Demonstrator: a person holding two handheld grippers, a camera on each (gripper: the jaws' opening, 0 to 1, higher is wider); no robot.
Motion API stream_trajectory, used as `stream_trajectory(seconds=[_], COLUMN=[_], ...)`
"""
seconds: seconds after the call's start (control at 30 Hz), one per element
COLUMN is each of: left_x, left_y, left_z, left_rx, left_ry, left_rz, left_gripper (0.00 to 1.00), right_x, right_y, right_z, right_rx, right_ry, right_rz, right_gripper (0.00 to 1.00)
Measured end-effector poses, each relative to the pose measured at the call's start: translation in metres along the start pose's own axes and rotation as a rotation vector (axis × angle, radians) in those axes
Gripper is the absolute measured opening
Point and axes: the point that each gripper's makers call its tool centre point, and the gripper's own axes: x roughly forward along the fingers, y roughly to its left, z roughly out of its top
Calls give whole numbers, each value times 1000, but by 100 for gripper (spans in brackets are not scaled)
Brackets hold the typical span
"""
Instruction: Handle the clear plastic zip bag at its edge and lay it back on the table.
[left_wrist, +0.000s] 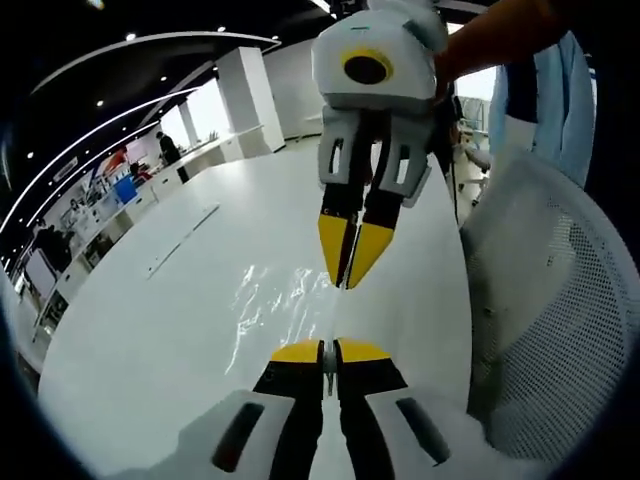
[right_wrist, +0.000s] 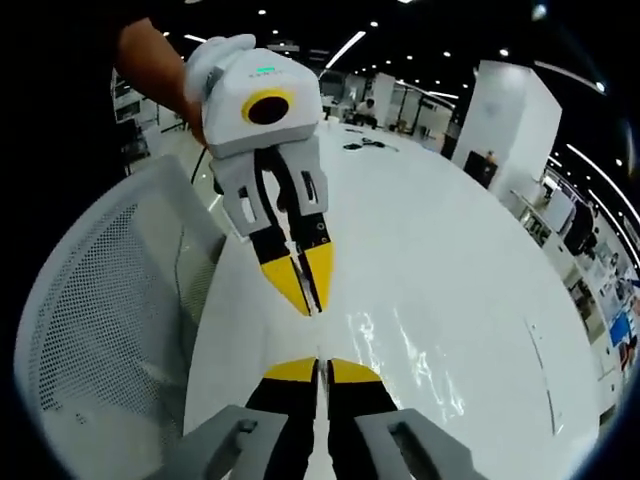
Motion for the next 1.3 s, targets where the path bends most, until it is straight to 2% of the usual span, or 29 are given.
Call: stream_trajectory(seconds=[0.3, 0.43, 0.57, 0.9, 1.3], left_x=[-2, -3, -5, -8, -9], left_y=[1, 3, 5, 7, 3], left_z=[1, -2, -5, -14, -17], left_rx=[22, 31, 29, 33, 30], left_ry=[-2, 4, 10, 31, 40], left_rz=[9, 14, 19, 24, 5], left_gripper=[2, 8, 9, 6, 0], right_x=[2, 4, 4, 3, 3], right_y=[4, 4, 3, 4, 6], right_z=[0, -2, -5, -7, -9], right_rx=[22, 28, 23, 5, 7], right_ry=[15, 31, 41, 58, 66], right_rz=[0, -7, -1, 7, 14], right_gripper=[0, 0, 0, 0, 0])
